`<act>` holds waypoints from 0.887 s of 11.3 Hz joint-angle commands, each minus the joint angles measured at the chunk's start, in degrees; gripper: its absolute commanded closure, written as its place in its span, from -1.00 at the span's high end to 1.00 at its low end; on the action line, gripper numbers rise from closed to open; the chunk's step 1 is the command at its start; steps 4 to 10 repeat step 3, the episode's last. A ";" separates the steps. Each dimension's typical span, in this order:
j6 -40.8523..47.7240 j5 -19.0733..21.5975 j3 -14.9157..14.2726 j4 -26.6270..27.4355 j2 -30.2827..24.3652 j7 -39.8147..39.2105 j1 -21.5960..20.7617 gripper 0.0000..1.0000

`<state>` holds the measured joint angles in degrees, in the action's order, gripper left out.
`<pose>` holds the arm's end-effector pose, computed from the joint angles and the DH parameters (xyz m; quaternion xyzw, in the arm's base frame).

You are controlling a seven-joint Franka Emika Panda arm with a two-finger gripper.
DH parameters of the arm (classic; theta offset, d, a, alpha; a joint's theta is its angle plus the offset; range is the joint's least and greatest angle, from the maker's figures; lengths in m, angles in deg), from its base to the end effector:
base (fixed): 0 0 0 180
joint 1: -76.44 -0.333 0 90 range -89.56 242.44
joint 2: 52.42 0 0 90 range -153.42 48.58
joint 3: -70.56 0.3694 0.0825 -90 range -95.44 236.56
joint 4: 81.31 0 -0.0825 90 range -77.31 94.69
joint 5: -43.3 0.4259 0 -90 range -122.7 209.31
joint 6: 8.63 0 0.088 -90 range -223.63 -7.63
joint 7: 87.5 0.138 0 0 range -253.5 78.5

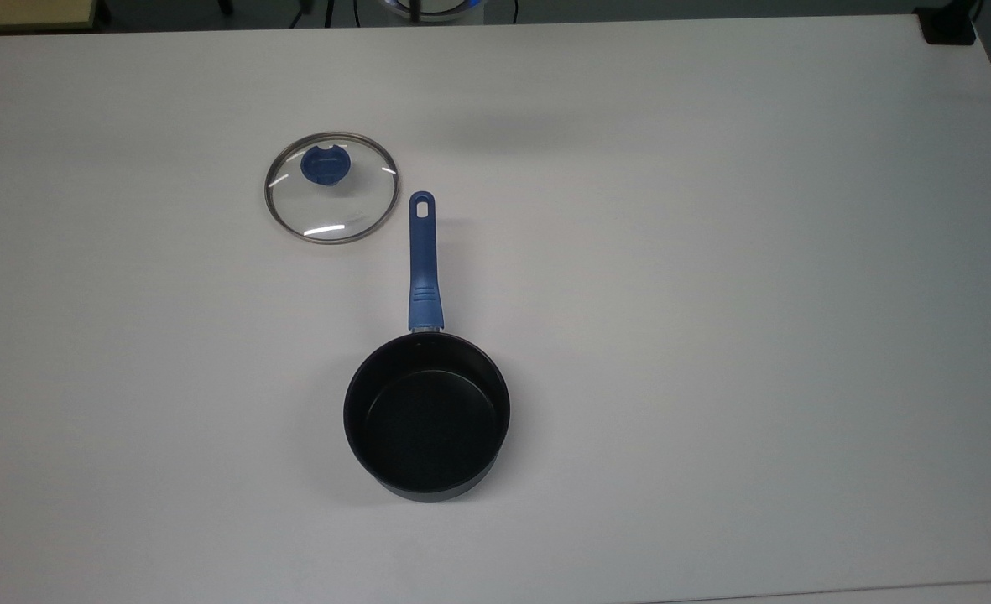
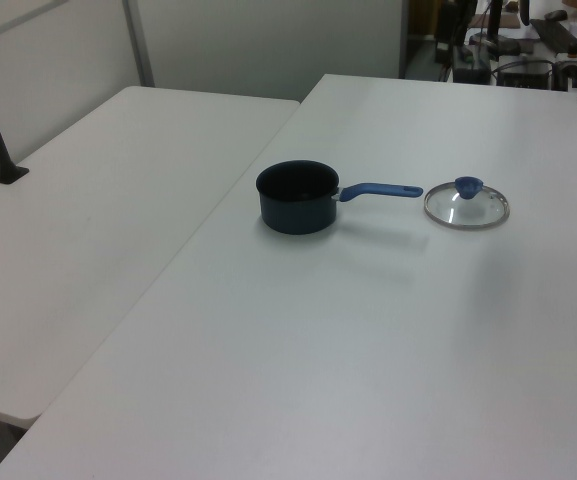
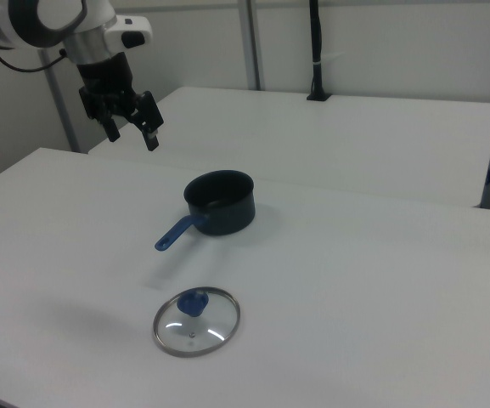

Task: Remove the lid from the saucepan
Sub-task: 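Open the gripper and raise it away from the lid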

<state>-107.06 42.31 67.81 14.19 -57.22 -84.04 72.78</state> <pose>0.5840 0.0059 0.6603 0.9975 -0.0216 0.0676 0.0040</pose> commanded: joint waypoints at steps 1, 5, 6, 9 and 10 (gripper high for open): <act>-3.08 -1.63 -2.52 -1.28 3.04 -0.21 -2.58 1.00; -2.99 -3.22 -2.44 -1.28 3.31 -1.96 -2.57 1.00; -2.99 -3.22 -2.44 -1.28 3.31 -1.96 -2.57 1.00; -2.99 -3.22 -2.44 -1.28 3.31 -1.96 -2.57 1.00; -2.99 -3.22 -2.44 -1.28 3.31 -1.96 -2.57 1.00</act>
